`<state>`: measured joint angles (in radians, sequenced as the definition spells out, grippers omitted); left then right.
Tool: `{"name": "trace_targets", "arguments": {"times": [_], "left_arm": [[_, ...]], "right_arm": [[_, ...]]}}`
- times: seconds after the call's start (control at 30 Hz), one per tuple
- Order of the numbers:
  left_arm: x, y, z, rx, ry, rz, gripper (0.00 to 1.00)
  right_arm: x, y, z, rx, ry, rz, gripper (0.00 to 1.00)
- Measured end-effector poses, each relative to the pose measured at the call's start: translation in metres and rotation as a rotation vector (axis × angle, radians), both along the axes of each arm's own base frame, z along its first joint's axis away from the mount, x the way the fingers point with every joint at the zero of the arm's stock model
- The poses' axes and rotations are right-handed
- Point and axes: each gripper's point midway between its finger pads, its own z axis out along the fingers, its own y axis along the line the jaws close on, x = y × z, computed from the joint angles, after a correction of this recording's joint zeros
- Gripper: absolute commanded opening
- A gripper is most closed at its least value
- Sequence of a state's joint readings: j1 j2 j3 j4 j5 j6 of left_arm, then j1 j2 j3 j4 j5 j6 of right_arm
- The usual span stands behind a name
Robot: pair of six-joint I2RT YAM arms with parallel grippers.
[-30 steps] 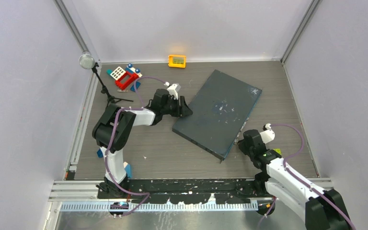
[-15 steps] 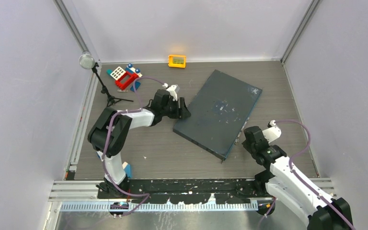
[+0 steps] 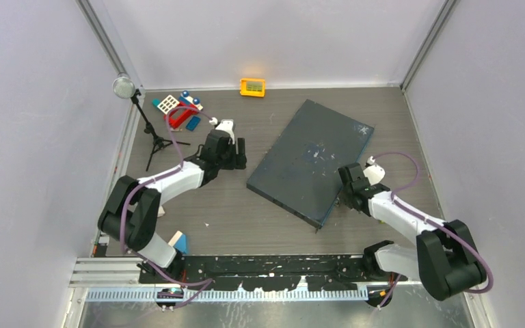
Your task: Insert the plug into the switch port
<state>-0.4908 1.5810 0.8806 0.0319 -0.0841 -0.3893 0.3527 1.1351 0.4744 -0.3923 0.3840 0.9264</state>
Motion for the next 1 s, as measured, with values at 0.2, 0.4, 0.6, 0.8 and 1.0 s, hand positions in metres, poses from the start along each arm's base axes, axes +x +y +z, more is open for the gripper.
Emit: {"name": "trace_targets", "arguments": {"times": [0.2, 0.4, 0.6, 0.8, 1.0], "left_arm": [[-0.014, 0.020, -0.001, 0.050, -0.014, 0.039, 0.71], [-0.016, 0.030, -0.004, 0.092, -0.015, 0.057, 0.71], [-0.013, 0.036, 0.001, 0.115, -0.037, 0.080, 0.72], [-0.016, 0.051, 0.006, 0.158, -0.074, 0.123, 0.72], [-0.024, 0.073, 0.007, 0.207, -0.101, 0.189, 0.73]], "right_arm": [[0.010, 0.010, -0.007, 0.036, 0.008, 0.069, 0.03], [0.013, 0.027, -0.010, 0.081, -0.015, 0.158, 0.03], [0.014, 0.093, -0.005, 0.203, -0.070, 0.363, 0.04], [0.006, 0.123, -0.004, 0.255, -0.052, 0.456, 0.07], [0.008, 0.080, 0.019, 0.085, -0.108, 0.357, 0.10]]}}
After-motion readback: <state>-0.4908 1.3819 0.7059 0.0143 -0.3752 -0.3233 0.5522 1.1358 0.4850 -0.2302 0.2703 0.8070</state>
